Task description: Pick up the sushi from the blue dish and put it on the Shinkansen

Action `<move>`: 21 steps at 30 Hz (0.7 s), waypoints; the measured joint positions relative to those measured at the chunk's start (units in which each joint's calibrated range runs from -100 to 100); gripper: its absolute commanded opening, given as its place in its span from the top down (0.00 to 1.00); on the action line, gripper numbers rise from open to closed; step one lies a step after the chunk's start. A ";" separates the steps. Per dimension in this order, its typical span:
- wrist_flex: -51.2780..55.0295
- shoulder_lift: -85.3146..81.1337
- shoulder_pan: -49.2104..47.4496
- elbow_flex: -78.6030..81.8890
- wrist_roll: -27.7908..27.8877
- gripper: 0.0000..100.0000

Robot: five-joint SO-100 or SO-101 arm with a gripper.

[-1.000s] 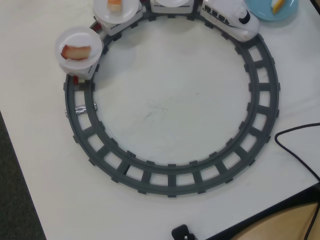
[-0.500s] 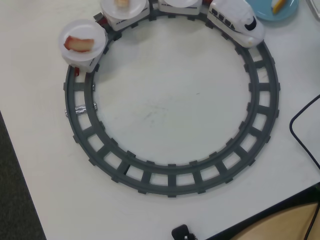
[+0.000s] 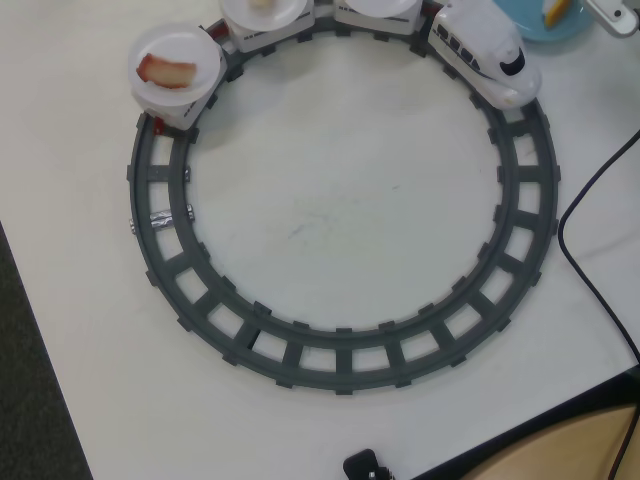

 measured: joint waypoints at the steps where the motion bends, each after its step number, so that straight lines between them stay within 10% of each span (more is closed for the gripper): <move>1: 0.17 0.93 0.00 -0.09 0.26 0.66; 12: -0.52 7.24 -0.63 -0.18 4.34 0.67; 18: -1.92 8.34 -1.18 -0.90 4.76 0.99; 21: -2.10 8.17 -1.18 -1.89 4.86 0.97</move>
